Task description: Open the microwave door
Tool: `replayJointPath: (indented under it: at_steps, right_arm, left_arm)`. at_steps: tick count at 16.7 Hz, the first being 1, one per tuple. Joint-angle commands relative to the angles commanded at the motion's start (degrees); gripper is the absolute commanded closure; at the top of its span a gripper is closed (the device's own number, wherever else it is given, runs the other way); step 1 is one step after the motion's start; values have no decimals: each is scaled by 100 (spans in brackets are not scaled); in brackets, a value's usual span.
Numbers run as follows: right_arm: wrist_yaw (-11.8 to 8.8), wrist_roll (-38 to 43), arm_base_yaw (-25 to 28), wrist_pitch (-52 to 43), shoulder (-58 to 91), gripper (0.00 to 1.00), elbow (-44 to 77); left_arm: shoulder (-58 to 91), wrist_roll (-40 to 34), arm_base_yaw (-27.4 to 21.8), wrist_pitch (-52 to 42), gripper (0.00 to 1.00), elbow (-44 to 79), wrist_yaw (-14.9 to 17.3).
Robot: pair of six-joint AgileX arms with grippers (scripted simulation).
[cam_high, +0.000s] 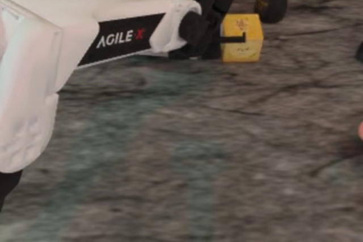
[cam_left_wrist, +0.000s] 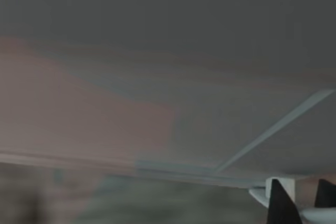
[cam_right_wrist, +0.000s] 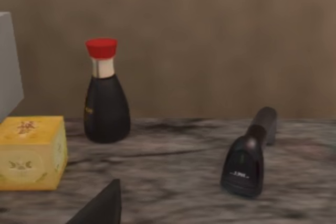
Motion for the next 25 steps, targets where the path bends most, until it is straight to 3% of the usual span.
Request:
replayJointPath:
  at_steps: [25]
  right_arm:
    - [0,0,0,0,0,0,0]
  left_arm:
    - [-301,345,40,335,100,-521,238]
